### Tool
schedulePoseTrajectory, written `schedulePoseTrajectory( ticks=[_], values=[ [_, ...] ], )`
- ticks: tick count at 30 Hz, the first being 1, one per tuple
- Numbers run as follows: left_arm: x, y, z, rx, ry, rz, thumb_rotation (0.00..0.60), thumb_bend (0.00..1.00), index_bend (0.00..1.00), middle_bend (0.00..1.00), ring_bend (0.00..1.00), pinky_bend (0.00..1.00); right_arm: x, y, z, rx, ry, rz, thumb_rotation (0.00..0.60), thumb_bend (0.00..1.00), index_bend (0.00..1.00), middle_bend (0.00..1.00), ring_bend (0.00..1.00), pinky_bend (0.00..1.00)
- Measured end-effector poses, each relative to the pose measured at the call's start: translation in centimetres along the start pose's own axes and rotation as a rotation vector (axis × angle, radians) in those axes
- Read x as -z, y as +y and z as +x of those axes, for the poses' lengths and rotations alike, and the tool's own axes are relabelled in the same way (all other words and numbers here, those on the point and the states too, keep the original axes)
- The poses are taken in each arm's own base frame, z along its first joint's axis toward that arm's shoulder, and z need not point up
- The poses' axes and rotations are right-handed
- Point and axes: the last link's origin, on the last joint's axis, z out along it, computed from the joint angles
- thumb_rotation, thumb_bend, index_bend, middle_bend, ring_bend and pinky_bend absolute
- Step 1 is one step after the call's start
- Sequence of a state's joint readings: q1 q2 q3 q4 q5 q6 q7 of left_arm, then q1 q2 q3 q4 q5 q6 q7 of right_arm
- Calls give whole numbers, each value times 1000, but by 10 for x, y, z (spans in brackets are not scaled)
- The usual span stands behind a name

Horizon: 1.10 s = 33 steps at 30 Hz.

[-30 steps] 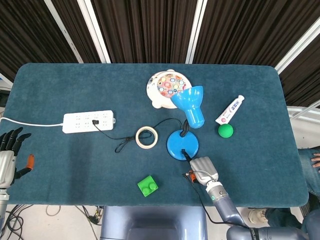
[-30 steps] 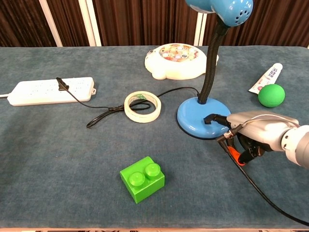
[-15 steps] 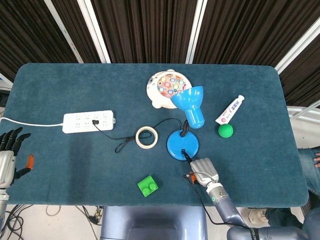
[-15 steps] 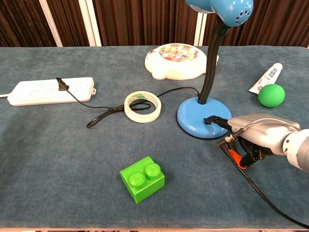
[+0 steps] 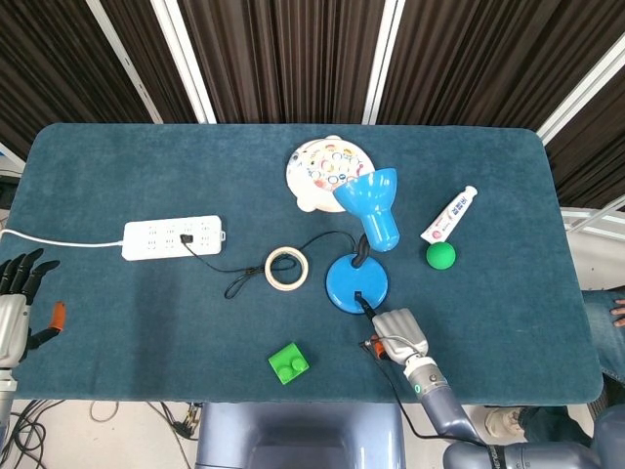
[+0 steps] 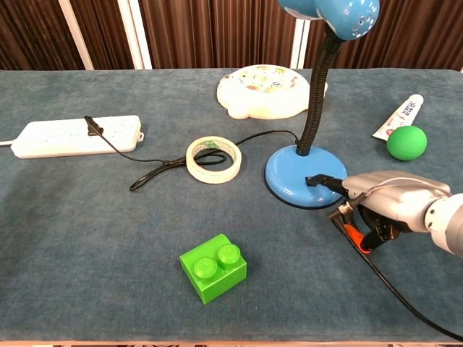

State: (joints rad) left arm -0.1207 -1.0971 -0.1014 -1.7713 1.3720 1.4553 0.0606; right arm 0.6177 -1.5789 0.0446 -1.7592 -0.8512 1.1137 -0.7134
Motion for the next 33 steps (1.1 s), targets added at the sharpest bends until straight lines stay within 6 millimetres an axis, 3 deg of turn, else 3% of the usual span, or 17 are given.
schedulePoseTrajectory(
  ticks=[10,15,20,24,33],
  values=[
    [-6,5,5,6,7,7,600,497,173,36,0,0,14,8,37,-64,99,-28,600,615,16,589,640,1000],
    [-8,8,8,-1,7,9,600,497,173,36,0,0,33,26,59,-74,142,-63,600,596,16,498,529,1000],
    [-8,7,8,0,13,11,600,497,173,36,0,0,64,65,78,-36,203,-129,600,493,11,292,260,1000],
    [-7,9,7,-1,11,6,600,496,173,36,0,0,91,94,82,-37,276,-158,600,381,11,145,53,1000],
    [-6,10,4,-15,3,-4,600,497,173,36,0,0,155,162,60,20,468,-164,600,358,11,89,1,1000]
  ],
)
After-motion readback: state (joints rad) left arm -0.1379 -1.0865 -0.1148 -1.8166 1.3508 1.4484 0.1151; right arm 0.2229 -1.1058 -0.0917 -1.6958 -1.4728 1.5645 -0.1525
